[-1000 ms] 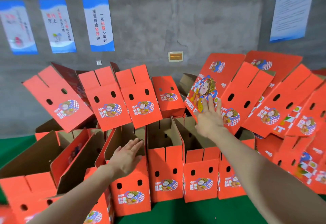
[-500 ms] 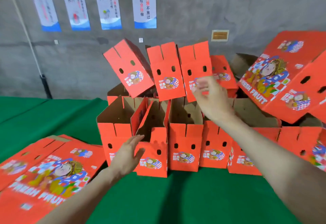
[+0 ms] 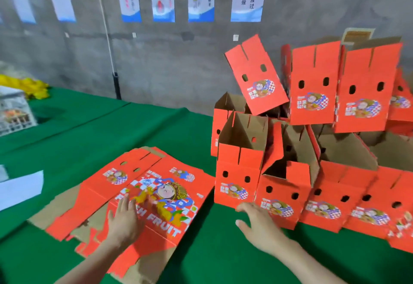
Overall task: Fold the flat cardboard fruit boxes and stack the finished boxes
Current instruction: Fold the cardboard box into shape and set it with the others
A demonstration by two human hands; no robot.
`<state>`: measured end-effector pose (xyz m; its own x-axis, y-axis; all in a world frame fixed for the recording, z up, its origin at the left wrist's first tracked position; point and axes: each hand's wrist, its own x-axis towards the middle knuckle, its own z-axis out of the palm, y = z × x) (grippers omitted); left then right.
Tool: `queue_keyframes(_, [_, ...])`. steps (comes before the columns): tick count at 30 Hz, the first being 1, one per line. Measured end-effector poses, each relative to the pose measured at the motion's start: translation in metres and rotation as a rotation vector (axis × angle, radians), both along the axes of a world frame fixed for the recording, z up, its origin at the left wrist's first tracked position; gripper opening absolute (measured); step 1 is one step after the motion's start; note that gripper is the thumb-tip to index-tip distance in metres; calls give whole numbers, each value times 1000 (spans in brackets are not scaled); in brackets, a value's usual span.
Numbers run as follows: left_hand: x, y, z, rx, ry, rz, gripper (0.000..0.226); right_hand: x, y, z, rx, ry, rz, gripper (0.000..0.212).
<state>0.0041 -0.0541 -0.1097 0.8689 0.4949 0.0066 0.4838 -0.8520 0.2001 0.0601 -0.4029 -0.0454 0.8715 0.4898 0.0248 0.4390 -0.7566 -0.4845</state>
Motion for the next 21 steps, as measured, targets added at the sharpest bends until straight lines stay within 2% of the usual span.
queue_keyframes(5, [-3,11,-35,15,128,-247,123,-1,46,-28,-54,107,-44,35])
queue_keyframes(6, [-3,6,-43,13,142,-249,125,-1,54,-32,-59,126,-52,35])
queue_keyframes(10, [-8,-21,-57,-15,141,-200,104,1,86,-49,-79,202,-66,36])
queue_keyframes(13, [-10,-36,-61,-21,142,-199,109,1,111,-64,-59,289,-75,41])
queue_keyframes(15, [-12,-42,-62,-33,160,-216,86,3,125,-74,-5,364,-108,48])
queue_keyframes(17, [-13,-44,-62,-53,176,-224,65,4,133,-81,72,458,-192,53])
queue_keyframes(19, [-14,-44,-62,-67,155,-239,60,5,140,-85,152,523,-297,47])
queue_keyframes(21, [-15,-44,-60,-81,136,-241,58,6,146,-88,194,507,-405,39])
